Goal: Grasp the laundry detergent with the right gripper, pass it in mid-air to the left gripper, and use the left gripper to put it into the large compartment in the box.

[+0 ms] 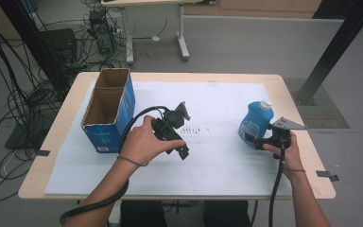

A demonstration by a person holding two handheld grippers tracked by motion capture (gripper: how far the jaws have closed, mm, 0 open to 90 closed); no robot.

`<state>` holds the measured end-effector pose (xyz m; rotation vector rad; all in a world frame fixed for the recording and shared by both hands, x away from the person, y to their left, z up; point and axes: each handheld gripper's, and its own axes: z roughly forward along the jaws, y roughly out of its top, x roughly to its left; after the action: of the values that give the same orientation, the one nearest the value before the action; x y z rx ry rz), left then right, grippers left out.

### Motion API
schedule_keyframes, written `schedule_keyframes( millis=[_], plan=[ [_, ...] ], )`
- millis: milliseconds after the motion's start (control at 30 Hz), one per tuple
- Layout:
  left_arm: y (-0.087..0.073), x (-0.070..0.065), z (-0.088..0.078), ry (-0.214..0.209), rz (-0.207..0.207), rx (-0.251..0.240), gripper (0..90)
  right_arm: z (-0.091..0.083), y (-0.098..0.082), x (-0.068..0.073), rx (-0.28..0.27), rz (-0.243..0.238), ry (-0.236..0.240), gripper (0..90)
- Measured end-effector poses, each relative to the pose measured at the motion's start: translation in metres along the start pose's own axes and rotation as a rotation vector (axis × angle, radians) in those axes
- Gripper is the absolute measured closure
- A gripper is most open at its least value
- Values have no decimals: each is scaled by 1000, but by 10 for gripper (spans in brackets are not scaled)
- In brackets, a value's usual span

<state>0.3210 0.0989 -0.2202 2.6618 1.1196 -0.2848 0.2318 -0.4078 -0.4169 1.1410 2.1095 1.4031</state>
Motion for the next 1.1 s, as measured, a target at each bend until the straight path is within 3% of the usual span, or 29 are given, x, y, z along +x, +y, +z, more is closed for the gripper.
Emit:
schedule_keyframes(
  millis=[1100],
  plan=[
    [-2,1,0,6,-7,2,58,3,-4,3,-18,12,-11,35]
  ],
)
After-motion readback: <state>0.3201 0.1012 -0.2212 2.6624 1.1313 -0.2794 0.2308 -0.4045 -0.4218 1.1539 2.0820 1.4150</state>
